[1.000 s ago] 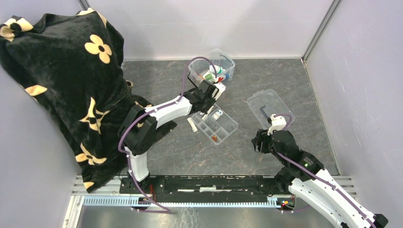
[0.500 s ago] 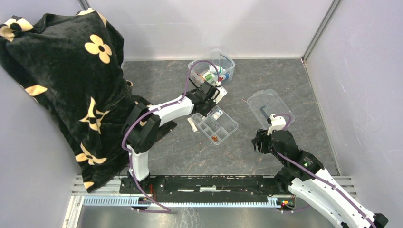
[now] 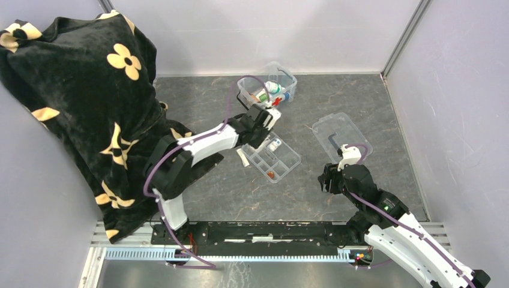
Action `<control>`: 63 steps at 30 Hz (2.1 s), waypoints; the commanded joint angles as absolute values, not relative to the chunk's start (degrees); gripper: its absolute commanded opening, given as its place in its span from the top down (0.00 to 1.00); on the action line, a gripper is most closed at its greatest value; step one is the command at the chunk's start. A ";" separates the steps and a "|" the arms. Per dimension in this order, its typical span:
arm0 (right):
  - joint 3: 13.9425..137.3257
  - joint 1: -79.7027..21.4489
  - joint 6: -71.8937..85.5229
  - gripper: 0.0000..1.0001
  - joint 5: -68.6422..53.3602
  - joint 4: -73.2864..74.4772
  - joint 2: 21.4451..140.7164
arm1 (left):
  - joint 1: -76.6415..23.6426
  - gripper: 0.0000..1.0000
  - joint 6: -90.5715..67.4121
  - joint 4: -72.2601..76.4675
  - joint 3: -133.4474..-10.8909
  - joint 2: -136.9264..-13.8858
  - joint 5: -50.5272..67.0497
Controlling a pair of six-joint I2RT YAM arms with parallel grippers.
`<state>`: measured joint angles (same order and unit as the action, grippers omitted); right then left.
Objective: Organize the medicine kit
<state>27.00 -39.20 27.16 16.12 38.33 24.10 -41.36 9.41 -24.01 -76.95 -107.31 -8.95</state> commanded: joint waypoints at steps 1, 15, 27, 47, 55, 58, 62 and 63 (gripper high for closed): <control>29.27 -39.03 27.70 0.37 17.14 38.81 23.53 | -39.29 0.51 -4.91 -15.48 -67.44 -94.05 -10.41; 27.60 -39.10 28.83 0.37 14.97 36.62 23.67 | -38.06 0.39 -55.74 -12.58 -44.52 -78.35 -16.75; 27.69 -39.14 29.18 0.37 15.73 37.46 22.59 | -37.97 0.41 -56.95 -10.41 -44.47 -83.81 -14.67; 27.15 -39.10 29.30 0.37 16.85 37.90 21.51 | -37.88 0.49 -54.29 -11.39 -49.31 -93.61 -16.55; 27.42 -39.11 29.19 0.37 17.30 38.57 20.77 | -37.88 0.61 -51.95 -16.97 -51.98 -96.34 -20.17; 27.51 -39.12 29.16 0.37 17.26 38.58 20.82 | -37.88 0.66 -51.28 -18.12 -51.97 -96.15 -21.44; 27.69 -39.08 29.09 0.37 17.30 38.42 21.01 | -37.88 0.73 -50.00 -18.66 -51.75 -94.52 -22.63; 27.69 -39.08 29.09 0.37 17.36 38.42 20.91 | -37.88 0.75 -49.44 -19.05 -51.91 -94.10 -23.05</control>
<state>26.98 -39.20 28.64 15.66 38.30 21.30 -38.00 -53.21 -15.11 -51.05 -95.31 -19.35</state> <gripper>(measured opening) 0.630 0.284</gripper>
